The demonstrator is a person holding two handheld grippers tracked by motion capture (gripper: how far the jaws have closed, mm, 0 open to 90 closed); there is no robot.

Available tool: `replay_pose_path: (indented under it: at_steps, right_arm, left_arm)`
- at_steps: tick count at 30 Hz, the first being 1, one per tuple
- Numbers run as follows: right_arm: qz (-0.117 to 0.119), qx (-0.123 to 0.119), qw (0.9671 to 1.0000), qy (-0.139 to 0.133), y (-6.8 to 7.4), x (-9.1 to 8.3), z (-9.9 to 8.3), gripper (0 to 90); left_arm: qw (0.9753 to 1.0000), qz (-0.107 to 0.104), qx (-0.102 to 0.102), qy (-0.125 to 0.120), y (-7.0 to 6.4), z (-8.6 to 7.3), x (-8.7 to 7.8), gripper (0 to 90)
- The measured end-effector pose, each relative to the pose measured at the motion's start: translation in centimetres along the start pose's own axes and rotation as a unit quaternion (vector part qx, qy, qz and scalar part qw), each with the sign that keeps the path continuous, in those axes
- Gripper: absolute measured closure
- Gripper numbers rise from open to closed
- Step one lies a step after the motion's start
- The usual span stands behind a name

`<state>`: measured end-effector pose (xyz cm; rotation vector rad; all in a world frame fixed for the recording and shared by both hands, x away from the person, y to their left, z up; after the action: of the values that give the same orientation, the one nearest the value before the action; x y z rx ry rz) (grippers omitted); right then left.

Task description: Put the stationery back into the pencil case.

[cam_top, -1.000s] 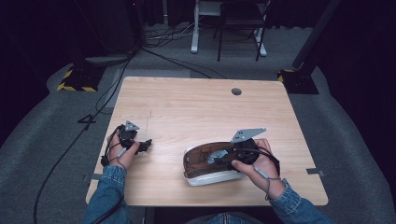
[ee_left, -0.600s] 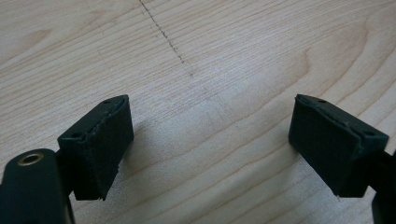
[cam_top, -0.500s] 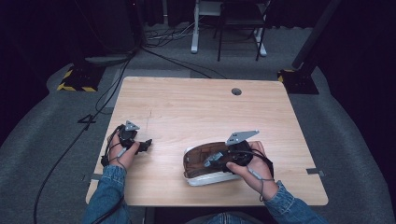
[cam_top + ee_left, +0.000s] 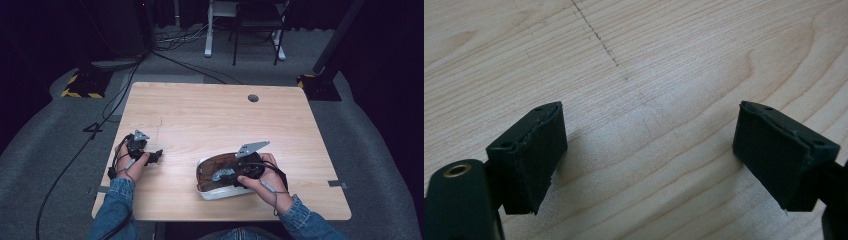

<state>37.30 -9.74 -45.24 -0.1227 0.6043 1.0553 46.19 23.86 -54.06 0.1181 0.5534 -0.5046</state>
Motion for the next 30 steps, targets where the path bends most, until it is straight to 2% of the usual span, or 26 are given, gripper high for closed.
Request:
replay_pose_path:
  at_steps: [4, 13, 20, 22, 23, 30]
  right_arm:
    - [-0.001, -0.007, 0.9999, -0.01, 0.1, -0.3, 0.2, 33.2]
    - [-0.012, -0.019, 0.9987, -0.046, 0.1, -2.7, 1.6, 34.8]
    - [-0.039, -0.02, 0.9971, -0.062, -1.8, -4.7, 1.8, 34.0]
    - [-0.054, -0.022, 0.9954, -0.076, -2.7, -5.5, 2.0, 31.6]
    - [-0.054, -0.022, 0.9954, -0.076, -2.7, -5.5, 2.0, 31.6]
    - [-0.087, -0.028, 0.9917, -0.091, -5.0, -7.4, 2.3, 27.7]
  left_arm:
    - [1.0, -0.001, 0.001, 0.0, 0.0, -0.1, -0.1, 14.2]
    - [1.0, -0.003, 0.002, 0.0, -0.1, -0.2, -0.4, 14.3]
    - [1.0, -0.004, 0.0, 0.0, -0.1, -0.3, -0.5, 14.2]
    - [1.0, -0.004, -0.001, 0.0, -0.1, -0.3, -0.5, 14.2]
    - [1.0, -0.004, 0.0, 0.0, -0.1, -0.3, -0.5, 14.2]
    - [1.0, -0.004, 0.002, 0.001, -0.1, -0.3, -0.5, 14.2]
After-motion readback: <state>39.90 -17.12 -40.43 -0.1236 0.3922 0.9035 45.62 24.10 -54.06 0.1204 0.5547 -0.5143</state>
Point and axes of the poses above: each handheld gripper's, and its own axes: x roughly forward along the jaws, z roughly out of its top, y roughly to its left, the point moved 5 cm from there along x, roughly forward along the jaws, and after that the axes turned 14 degrees about -y, right-handed, at the moved point
